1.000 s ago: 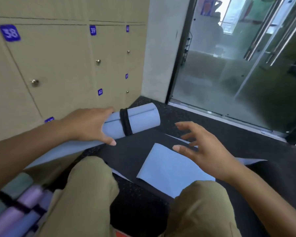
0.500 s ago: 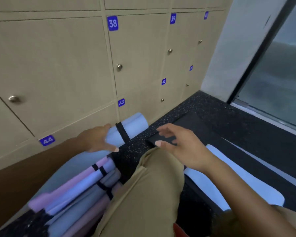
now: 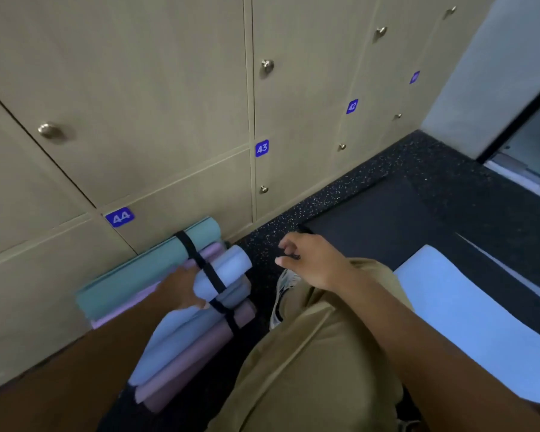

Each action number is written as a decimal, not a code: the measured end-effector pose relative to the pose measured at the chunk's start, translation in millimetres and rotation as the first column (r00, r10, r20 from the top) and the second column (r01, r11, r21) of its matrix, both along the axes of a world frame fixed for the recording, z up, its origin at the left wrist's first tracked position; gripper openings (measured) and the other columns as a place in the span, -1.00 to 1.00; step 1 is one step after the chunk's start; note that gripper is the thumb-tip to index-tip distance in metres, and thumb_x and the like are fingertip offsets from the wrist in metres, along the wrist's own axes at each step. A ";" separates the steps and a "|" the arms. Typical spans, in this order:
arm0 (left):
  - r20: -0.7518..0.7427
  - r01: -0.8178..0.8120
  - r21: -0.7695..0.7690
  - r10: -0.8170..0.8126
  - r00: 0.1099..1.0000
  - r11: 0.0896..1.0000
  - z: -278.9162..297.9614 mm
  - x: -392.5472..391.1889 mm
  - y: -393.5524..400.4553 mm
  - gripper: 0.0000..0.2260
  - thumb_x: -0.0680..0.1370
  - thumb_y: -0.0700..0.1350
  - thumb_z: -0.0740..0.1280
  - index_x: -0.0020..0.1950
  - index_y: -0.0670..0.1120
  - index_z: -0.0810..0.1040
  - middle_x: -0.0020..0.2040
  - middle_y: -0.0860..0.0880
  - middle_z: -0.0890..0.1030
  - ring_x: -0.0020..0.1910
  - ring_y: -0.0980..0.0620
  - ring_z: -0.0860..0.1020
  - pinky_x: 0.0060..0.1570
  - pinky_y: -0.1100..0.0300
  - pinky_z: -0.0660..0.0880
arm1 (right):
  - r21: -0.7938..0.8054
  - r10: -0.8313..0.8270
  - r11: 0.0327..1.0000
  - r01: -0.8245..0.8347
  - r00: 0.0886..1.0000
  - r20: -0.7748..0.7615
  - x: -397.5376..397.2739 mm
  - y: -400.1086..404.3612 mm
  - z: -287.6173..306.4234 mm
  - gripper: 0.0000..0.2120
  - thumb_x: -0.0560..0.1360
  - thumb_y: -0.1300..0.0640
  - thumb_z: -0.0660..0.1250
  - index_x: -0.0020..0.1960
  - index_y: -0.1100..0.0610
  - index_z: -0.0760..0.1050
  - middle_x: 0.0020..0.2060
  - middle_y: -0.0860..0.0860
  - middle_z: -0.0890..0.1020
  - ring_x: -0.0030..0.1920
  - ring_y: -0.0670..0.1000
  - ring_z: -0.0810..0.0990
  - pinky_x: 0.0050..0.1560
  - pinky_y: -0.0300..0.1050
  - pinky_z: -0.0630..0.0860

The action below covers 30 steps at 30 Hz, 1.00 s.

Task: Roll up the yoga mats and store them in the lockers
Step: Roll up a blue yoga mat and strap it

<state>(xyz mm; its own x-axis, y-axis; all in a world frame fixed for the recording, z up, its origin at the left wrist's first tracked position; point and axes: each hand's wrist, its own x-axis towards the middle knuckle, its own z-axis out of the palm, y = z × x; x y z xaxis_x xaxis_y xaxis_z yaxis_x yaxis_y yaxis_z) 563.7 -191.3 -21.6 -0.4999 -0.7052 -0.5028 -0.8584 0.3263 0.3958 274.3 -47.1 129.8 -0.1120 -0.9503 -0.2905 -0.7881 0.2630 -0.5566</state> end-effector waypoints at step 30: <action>-0.001 -0.048 -0.238 0.050 0.999 0.970 -40.9 -27.2 -25.9 -0.51 0.56 0.09 0.45 0.40 -0.11 0.48 0.28 -0.13 0.57 0.23 -0.18 0.54 0.15 -0.03 0.50 | -0.042 -0.113 0.992 0.118 0.989 0.100 -20.7 -10.8 -13.9 -0.72 0.61 -0.01 0.38 0.28 0.04 0.53 0.01 -0.09 0.63 0.03 -0.10 0.60 0.16 -0.06 0.57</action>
